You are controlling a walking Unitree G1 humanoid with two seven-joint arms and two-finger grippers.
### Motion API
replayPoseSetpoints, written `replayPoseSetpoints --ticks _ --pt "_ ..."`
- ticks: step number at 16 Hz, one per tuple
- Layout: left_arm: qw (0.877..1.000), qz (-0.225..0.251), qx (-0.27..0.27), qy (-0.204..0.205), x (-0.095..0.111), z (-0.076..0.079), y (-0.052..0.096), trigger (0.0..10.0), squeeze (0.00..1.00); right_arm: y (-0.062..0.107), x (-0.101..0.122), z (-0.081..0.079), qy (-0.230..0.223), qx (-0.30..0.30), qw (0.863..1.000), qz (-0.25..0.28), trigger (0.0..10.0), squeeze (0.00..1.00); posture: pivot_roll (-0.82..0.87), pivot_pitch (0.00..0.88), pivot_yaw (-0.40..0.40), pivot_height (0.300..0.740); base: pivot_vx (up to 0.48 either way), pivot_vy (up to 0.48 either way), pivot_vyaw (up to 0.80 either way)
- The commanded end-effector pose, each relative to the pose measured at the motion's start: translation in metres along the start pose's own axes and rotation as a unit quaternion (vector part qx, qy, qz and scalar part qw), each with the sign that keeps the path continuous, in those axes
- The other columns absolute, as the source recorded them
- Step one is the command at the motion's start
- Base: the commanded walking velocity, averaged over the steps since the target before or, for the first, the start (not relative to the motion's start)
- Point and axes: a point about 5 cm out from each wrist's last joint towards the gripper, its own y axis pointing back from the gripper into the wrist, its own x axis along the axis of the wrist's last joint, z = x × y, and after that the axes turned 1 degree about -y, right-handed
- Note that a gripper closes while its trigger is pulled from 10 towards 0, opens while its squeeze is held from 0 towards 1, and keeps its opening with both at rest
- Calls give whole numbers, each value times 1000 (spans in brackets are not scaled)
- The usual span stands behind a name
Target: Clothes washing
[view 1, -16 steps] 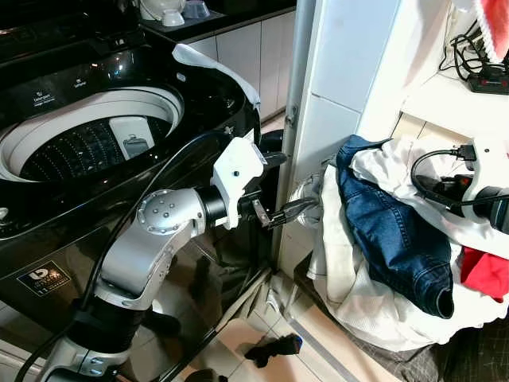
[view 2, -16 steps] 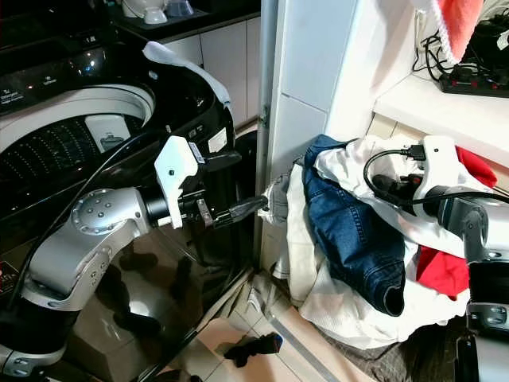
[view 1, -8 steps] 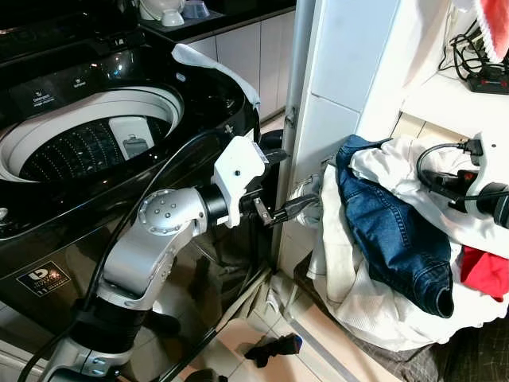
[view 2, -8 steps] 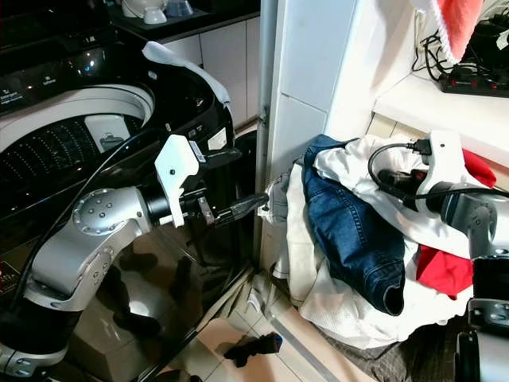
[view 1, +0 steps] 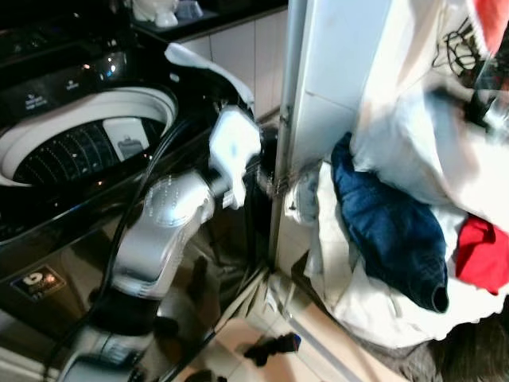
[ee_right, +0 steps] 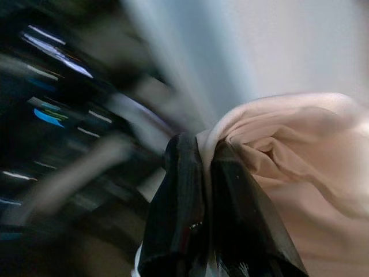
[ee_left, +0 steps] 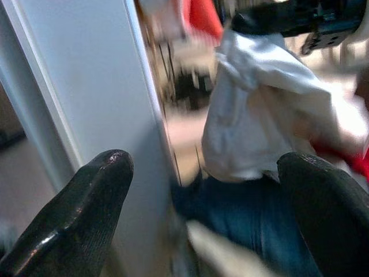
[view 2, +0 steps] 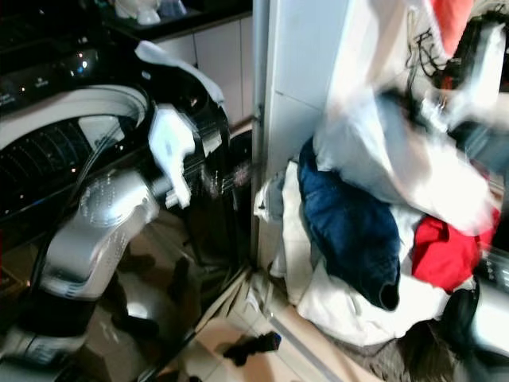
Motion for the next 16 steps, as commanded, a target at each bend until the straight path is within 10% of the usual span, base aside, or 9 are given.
replayPoseSetpoints --ticks 1,2,7,13,14,16 --pt "1000 30 -2 4 11 -2 -4 10000 0 -3 15 -21 -7 51 998 30 0 0 -49 0 21 740 0 0 0" --pt "998 59 -17 14 21 3 -14 10000 1000 -14 17 -39 -15 91 995 32 0 0 -51 0 21 740 0 0 0" --pt "989 136 -27 57 43 9 -35 10000 1000 -47 -11 -86 -55 182 982 -12 0 0 -50 0 13 740 0 0 0" --pt "995 79 58 6 25 -5 -38 10000 1000 -50 -33 -104 -86 209 973 -41 0 0 -41 0 11 740 0 0 0" --pt "994 82 75 16 25 -11 -37 0 67 -49 -33 -104 -89 205 974 -36 0 0 -42 0 13 740 0 0 0" --pt "993 80 85 12 25 -15 -36 0 0 -48 -33 -104 -91 201 975 -34 0 0 -43 0 15 740 0 0 0"
